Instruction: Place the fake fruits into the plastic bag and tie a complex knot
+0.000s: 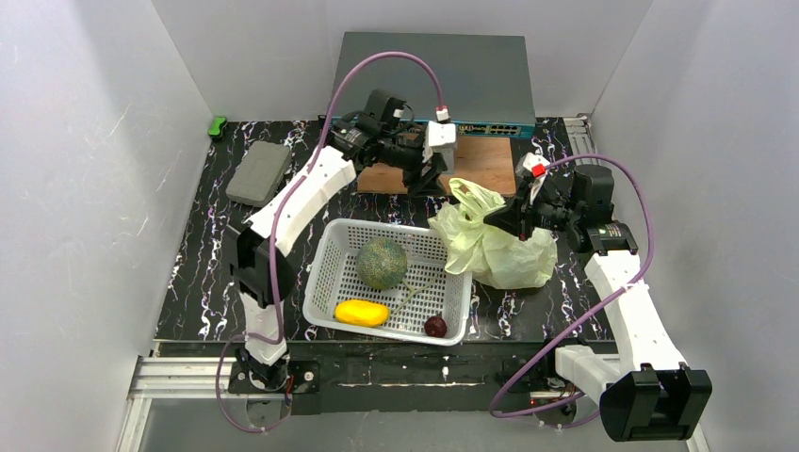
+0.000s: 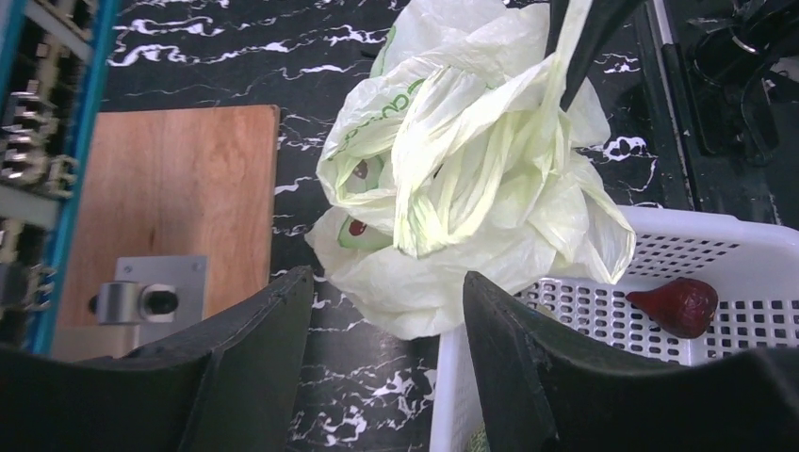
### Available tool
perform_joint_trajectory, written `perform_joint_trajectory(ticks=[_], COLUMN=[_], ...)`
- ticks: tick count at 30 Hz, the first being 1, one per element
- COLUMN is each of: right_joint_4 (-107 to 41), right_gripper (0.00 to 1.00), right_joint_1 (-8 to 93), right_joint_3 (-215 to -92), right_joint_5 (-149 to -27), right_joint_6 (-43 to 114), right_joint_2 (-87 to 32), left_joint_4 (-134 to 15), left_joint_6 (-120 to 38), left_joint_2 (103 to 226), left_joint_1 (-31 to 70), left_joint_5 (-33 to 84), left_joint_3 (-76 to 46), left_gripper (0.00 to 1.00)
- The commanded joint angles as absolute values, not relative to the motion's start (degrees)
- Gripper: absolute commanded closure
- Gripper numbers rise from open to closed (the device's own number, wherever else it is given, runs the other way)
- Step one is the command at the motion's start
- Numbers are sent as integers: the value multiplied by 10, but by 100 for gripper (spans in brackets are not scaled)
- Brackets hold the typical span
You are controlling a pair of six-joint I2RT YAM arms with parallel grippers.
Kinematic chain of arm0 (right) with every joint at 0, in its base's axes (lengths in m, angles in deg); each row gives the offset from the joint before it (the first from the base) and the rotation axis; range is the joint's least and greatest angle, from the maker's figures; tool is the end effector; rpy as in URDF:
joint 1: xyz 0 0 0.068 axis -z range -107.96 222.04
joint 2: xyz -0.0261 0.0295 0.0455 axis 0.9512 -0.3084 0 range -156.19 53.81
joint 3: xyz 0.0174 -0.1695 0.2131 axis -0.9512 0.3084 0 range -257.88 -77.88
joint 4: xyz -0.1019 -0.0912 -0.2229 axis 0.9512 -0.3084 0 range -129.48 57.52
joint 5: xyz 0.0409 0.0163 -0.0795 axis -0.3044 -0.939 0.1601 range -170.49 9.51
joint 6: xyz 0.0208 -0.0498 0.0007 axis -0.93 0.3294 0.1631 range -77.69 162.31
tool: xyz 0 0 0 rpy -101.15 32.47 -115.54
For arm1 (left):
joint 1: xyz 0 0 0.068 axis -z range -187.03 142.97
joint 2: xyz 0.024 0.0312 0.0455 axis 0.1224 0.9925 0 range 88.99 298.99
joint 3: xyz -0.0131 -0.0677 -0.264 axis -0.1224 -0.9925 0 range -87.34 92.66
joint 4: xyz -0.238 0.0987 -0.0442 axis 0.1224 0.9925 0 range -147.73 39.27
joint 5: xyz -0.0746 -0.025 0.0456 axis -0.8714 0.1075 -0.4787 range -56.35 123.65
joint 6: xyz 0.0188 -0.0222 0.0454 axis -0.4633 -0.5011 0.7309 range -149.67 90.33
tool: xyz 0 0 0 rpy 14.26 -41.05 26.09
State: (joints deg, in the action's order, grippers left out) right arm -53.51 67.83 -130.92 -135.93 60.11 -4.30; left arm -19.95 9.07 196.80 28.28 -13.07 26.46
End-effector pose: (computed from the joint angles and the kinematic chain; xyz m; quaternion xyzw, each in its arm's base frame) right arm 0.2118 0.0450 0.3343 -0.3851 0.6903 0.3365 0.5118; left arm 0.3292 -0.2650 0.3983 0.6370 0.5243 -0.3329 0.4567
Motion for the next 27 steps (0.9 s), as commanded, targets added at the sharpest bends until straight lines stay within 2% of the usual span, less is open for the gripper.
perform_joint_trajectory(ticks=[1,4,7,13,17,22,24,27], right_joint_4=[-542,-547,-547,-508,-430,-393,-380,-380], right_gripper=[99,99,99,99,99,99,99,99], right_joint_1=[676,676,676,676,676,672,672,670], right_joint_3=[-1315,-1314,-1313,-1299,-1283,-1273,-1267,-1267], right_joint_5=[-1367,-1366,-1360,-1321,-1222,-1115,-1088,-1073], right_joint_6=[624,630,634,599,480,352,318,265], right_joint_2=[-31,-30,-29,-25,-26,-14,-6,-2], left_joint_4=[-184,-179,-178,-185,-228,-304,-353,-361], left_joint_6=[84,85,78,48,-45,-132,-196,-235], left_joint_2=[1987,1989,1983,1966,1933,1887,1891,1936], left_joint_1=[297,309,313,316,336,388,407,428], left_joint_5=[-173,-191,-232,-246,-217,-175,-140,-99], left_joint_3=[302,304,304,307,274,129,80,72], left_gripper=[42,44,56,98,100,100,100,100])
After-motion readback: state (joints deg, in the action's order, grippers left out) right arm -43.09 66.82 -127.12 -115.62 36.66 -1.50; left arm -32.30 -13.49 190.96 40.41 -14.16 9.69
